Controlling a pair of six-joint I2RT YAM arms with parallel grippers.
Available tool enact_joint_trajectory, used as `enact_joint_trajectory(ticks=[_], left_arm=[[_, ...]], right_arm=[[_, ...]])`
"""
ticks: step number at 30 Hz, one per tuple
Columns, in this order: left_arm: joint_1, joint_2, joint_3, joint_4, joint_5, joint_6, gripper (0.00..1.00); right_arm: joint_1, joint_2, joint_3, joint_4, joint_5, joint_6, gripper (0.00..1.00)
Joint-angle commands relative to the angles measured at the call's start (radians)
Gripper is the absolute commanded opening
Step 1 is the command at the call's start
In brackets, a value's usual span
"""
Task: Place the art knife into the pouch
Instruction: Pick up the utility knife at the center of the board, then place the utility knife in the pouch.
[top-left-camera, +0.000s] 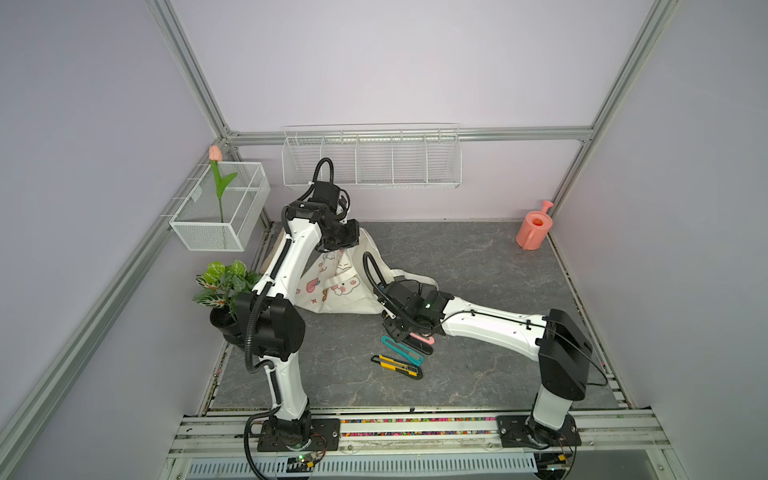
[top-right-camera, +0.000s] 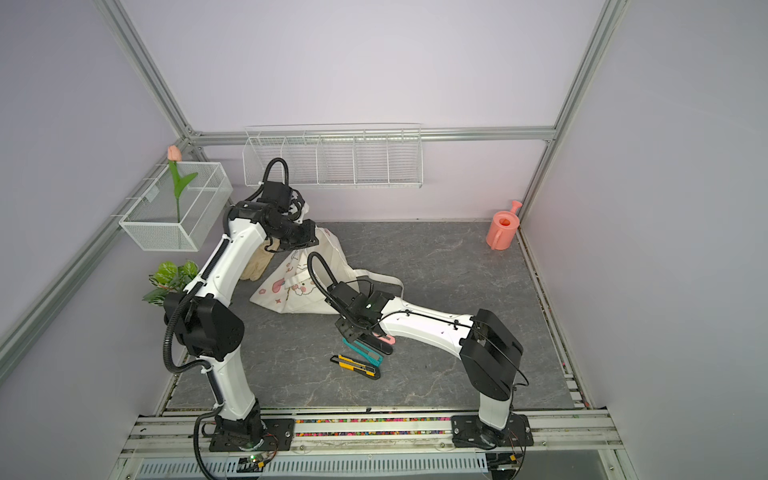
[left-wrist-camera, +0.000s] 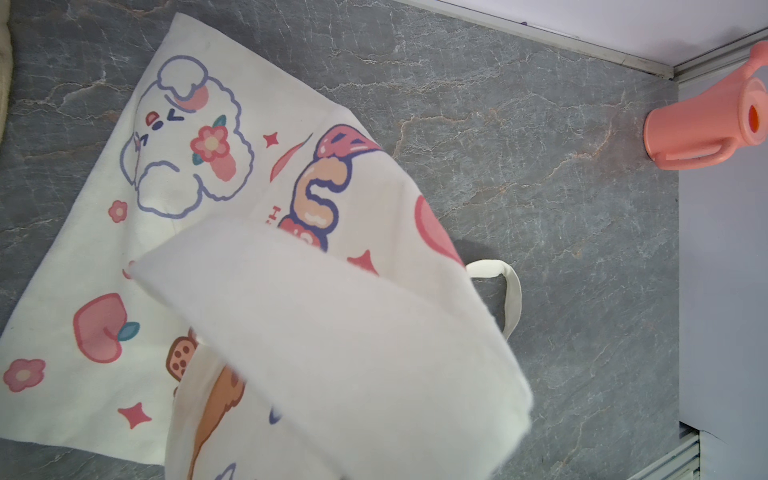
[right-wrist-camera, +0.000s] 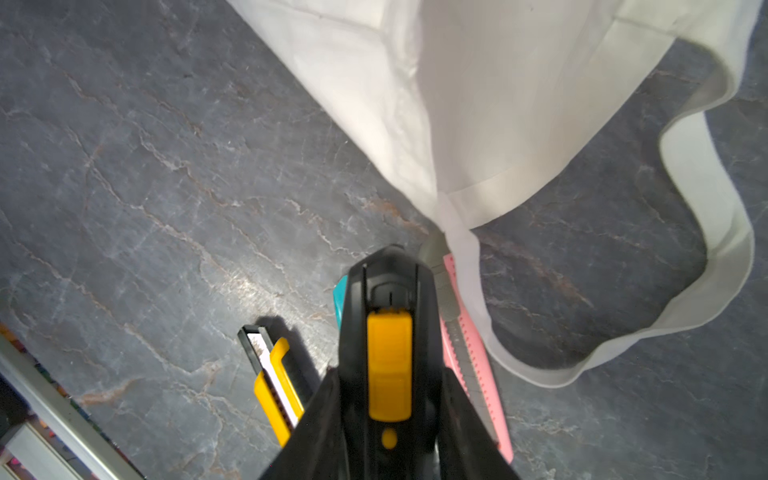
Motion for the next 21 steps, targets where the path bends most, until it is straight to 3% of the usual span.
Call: enact_joint_trajectory(ticks=[1, 21], left_arm=[[-0.016, -0.020, 0.046, -0.021, 0.022, 0.016, 0.00], [-0.102, 0.031, 0.142, -0.071, 0.028, 0.018, 0.00]], right_arm=[[-0.044, -0.032, 0.050, 0.005, -0.040, -0.050, 0.35], [-0.184, 0.117, 0.244, 0.031, -0.128, -0.113, 0.36]])
